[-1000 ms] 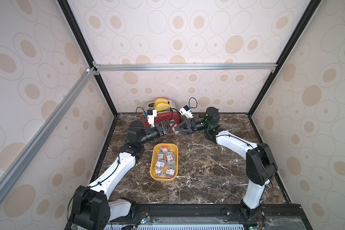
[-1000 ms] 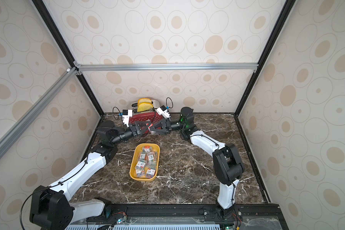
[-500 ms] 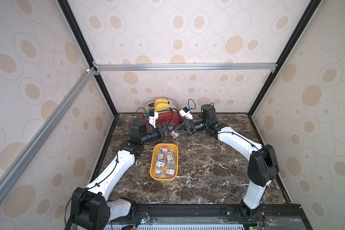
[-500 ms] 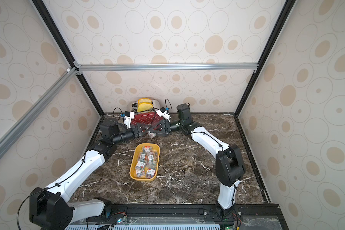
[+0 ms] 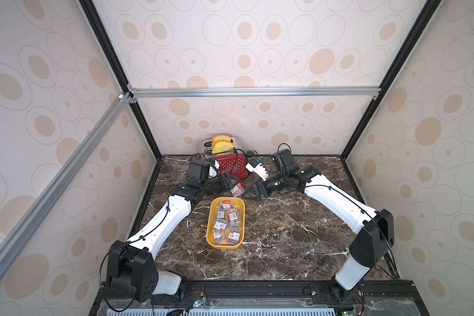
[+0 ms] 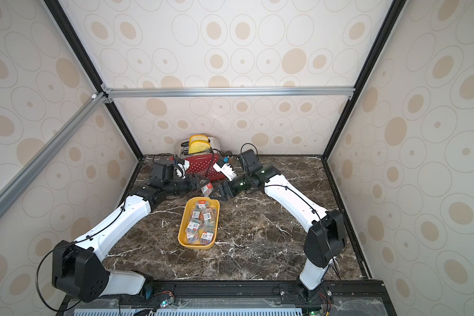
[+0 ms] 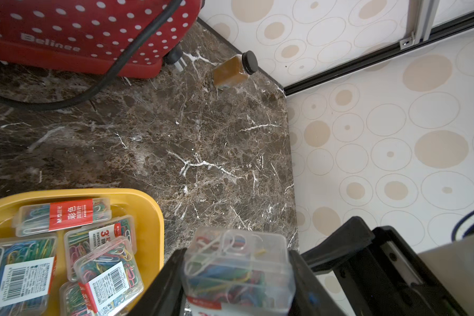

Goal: Take the paper clips out of the storage box
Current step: Pick up the boxed paper clips from the storage box, then place the boxed paper clips at the center of the board.

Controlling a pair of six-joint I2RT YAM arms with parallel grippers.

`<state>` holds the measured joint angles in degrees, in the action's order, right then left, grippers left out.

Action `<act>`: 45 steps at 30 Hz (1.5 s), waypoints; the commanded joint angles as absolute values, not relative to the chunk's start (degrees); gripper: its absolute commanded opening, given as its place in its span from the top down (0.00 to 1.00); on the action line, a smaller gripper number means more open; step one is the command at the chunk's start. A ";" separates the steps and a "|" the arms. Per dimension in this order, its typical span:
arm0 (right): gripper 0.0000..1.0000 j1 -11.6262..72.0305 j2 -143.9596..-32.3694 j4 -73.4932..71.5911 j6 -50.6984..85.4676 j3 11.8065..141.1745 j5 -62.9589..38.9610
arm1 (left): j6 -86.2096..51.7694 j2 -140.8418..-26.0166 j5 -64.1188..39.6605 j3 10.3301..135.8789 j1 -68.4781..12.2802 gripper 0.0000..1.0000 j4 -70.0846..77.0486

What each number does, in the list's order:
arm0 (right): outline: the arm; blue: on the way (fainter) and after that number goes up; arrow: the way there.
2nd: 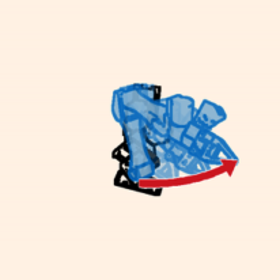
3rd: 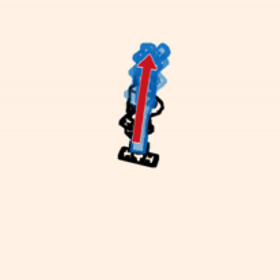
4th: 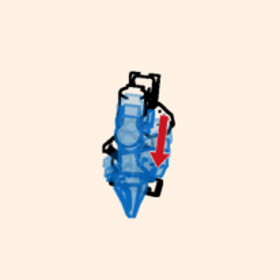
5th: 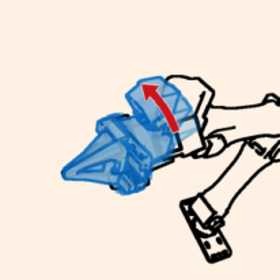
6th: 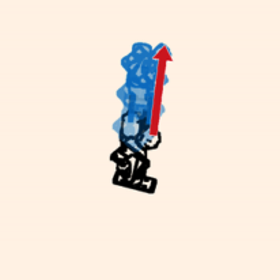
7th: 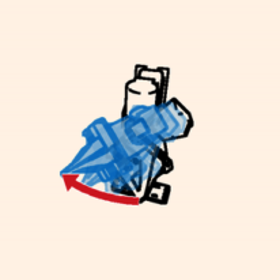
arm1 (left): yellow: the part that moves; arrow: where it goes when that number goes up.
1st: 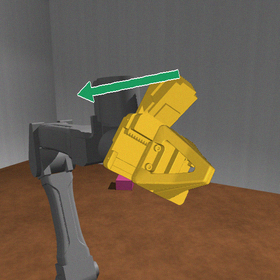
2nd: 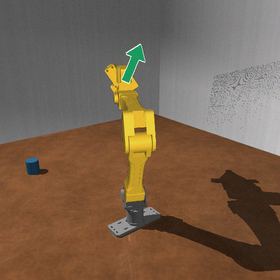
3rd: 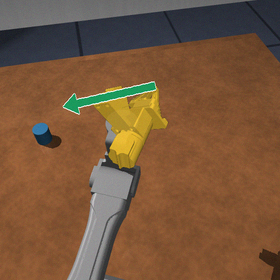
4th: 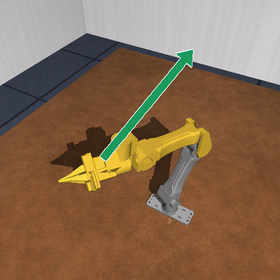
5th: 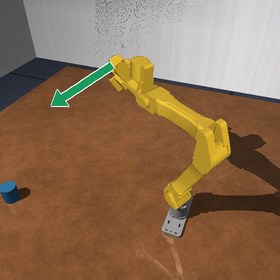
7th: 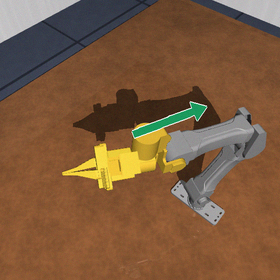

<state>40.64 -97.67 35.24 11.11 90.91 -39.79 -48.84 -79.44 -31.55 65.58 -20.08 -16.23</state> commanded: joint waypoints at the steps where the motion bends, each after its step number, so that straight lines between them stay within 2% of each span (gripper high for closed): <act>1: 0.19 41.24 -98.22 34.82 7.90 89.31 -32.81 | -47.11 -79.70 -30.63 69.30 -21.34 0.88 -18.14; 6: 0.22 41.62 -99.28 33.07 8.21 89.25 -32.01 | -47.20 -80.42 -30.41 69.59 -22.24 0.88 -18.28; 16: 0.40 41.65 -101.81 30.55 9.20 90.16 -33.50 | -47.38 -81.01 -29.90 69.63 -23.99 0.86 -18.29; 20: 0.53 41.65 -102.43 30.22 9.70 90.35 -34.30 | -47.37 -81.46 -29.75 69.75 -24.76 0.86 -18.29; 23: 0.68 41.65 -102.31 29.56 10.19 90.15 -34.71 | -47.37 -81.87 -29.79 69.70 -25.27 0.84 -18.19; 25: 0.73 41.66 -102.15 29.95 10.11 90.15 -34.56 | -47.22 -81.87 -29.63 69.36 -25.44 0.83 -18.23; 27: 0.75 41.42 -101.56 30.09 10.30 89.70 -34.37 | -47.11 -81.92 -29.53 69.17 -25.47 0.81 -18.13; 29: 0.76 40.83 -100.79 29.90 11.24 89.01 -34.96 | -46.68 -81.83 -29.45 69.06 -25.43 0.72 -18.12; 33: 0.80 37.55 -99.57 30.98 14.34 87.57 -38.94 | -44.98 -80.57 -28.51 68.81 -25.49 0.43 -17.87; 37: 0.81 33.40 -97.33 32.01 16.19 84.75 -42.29 | -41.18 -80.05 -26.49 70.56 -25.31 0.28 -21.14; 39: 0.81 30.70 -96.05 31.42 17.84 82.45 -44.55 | -39.31 -80.23 -26.44 71.80 -24.66 0.17 -22.76; 45: 0.82 21.48 -98.34 33.79 20.52 78.05 -49.59 | -35.34 -79.74 -25.72 74.77 -23.32 0.14 -26.28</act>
<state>24.64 -97.73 31.86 18.33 79.90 -44.91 -39.64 -81.36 -26.57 71.75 -23.86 -23.18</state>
